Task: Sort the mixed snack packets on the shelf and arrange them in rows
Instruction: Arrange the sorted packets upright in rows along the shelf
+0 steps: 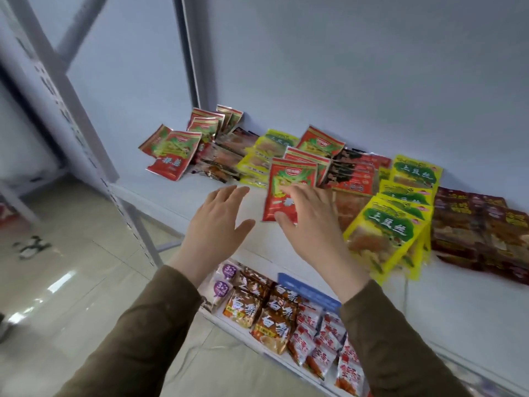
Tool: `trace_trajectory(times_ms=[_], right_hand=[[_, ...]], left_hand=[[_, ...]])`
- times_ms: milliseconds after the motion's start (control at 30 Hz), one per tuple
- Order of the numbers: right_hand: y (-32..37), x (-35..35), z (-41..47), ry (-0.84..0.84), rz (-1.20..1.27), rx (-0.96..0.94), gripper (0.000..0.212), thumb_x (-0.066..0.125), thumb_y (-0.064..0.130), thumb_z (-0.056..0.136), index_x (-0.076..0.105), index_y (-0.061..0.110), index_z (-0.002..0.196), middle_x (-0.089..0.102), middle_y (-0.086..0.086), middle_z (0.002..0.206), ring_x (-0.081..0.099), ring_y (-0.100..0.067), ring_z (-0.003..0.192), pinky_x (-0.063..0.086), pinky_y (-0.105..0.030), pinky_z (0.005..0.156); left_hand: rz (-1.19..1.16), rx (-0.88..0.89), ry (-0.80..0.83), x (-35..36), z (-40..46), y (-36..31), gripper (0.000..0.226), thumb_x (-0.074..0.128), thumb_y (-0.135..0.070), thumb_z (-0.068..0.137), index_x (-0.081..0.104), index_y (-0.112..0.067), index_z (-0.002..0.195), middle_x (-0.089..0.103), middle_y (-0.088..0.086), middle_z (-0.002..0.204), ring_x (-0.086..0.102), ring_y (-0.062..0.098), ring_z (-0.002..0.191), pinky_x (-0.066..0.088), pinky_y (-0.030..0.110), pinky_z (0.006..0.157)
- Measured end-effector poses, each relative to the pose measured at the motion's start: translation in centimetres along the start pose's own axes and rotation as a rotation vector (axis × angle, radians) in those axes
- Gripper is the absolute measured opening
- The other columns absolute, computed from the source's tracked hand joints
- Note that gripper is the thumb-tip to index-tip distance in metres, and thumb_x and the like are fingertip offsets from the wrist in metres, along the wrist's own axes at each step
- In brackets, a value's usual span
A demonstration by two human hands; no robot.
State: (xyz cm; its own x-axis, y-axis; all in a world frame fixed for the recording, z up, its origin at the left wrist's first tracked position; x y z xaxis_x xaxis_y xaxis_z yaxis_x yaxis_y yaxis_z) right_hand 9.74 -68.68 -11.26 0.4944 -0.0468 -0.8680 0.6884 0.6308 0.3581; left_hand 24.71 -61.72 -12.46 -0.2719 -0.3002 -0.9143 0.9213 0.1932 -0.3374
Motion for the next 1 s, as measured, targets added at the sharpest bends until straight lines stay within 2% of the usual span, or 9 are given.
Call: trace_trajectory(times_ms=[100, 200, 467, 633, 767, 867, 1000], right_hand=[[4.5, 2.6, 2.1, -0.01, -0.012, 0.03, 0.048, 0.055, 0.043, 0.098, 0.047, 0.026, 0.143, 0.049, 0.007, 0.146, 0.035, -0.018, 0.137, 0.028, -0.04, 0.114], [8.2, 4.7, 3.6, -0.02, 0.0, 0.067, 0.049, 0.056, 0.042, 0.099, 0.048, 0.025, 0.144, 0.05, 0.006, 0.145, 0.036, -0.019, 0.137, 0.029, -0.041, 0.115], [12.7, 8.2, 7.7, -0.027, -0.005, 0.122, 0.049, 0.056, 0.036, 0.1, 0.046, 0.022, 0.146, 0.048, 0.005, 0.148, 0.034, -0.017, 0.139, 0.026, -0.034, 0.117], [14.7, 10.0, 11.6, -0.077, 0.099, 0.095, 0.053, 0.057, 0.03, 0.101, 0.04, 0.023, 0.151, 0.043, 0.006, 0.153, 0.031, -0.014, 0.142, 0.026, -0.027, 0.116], [16.1, 12.6, 14.4, -0.06, 0.18, 0.104, 0.055, 0.058, 0.03, 0.101, 0.038, 0.021, 0.152, 0.041, 0.005, 0.153, 0.03, -0.013, 0.145, 0.027, -0.031, 0.119], [17.0, 14.3, 16.8, -0.065, 0.232, 0.133, 0.057, 0.059, 0.031, 0.101, 0.036, 0.021, 0.152, 0.04, 0.004, 0.154, 0.031, -0.012, 0.144, 0.03, -0.028, 0.116], [17.9, 16.9, 20.3, -0.024, 0.229, 0.188, 0.063, 0.057, 0.032, 0.102, 0.029, 0.018, 0.156, 0.033, -0.001, 0.159, 0.032, -0.017, 0.147, 0.036, -0.035, 0.118]], left_hand=[[0.008, 0.046, 0.001, -1.9, 1.0, 5.0, 0.068, 0.061, -0.044, 0.099, 0.032, -0.027, 0.158, 0.038, 0.001, 0.162, 0.033, 0.025, 0.148, 0.033, 0.042, 0.119], [-0.01, 0.062, 0.013, -3.4, 2.1, 9.7, 0.068, 0.061, -0.045, 0.099, 0.032, -0.028, 0.158, 0.038, -0.001, 0.162, 0.034, 0.025, 0.148, 0.034, 0.043, 0.119], [-0.108, 0.059, 0.053, -3.5, 6.1, 16.9, 0.071, 0.062, -0.045, 0.098, 0.027, -0.029, 0.159, 0.033, -0.002, 0.165, 0.03, 0.025, 0.151, 0.033, 0.047, 0.12], [-0.192, -0.023, -0.008, -3.8, 9.8, 20.8, 0.073, 0.062, -0.045, 0.099, 0.026, -0.026, 0.16, 0.033, 0.003, 0.165, 0.031, 0.029, 0.15, 0.033, 0.051, 0.119], [-0.274, -0.096, -0.026, -3.6, 12.2, 24.5, 0.069, 0.06, -0.044, 0.1, 0.027, -0.025, 0.158, 0.032, 0.007, 0.164, 0.034, 0.032, 0.147, 0.035, 0.054, 0.117], [-0.328, -0.171, -0.05, -3.1, 14.0, 27.6, 0.07, 0.055, -0.048, 0.102, 0.024, -0.024, 0.16, 0.024, 0.009, 0.168, 0.026, 0.034, 0.152, 0.03, 0.057, 0.12], [-0.42, -0.28, 0.038, -0.8, 16.7, 31.1, 0.077, 0.048, -0.055, 0.102, 0.014, -0.022, 0.163, 0.008, 0.011, 0.171, 0.018, 0.037, 0.155, 0.027, 0.06, 0.121]])
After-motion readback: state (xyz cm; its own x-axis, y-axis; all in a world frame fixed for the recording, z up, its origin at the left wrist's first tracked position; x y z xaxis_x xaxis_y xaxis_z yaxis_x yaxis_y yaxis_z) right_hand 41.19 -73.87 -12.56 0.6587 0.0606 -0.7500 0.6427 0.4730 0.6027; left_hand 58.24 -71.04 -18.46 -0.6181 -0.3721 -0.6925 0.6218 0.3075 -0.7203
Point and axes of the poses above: each hand's wrist, its own z-axis towards the middle knuckle, its own x-axis out of the palm, y = z × x, the point moved 10 cm from there along z, towards the middle knuckle
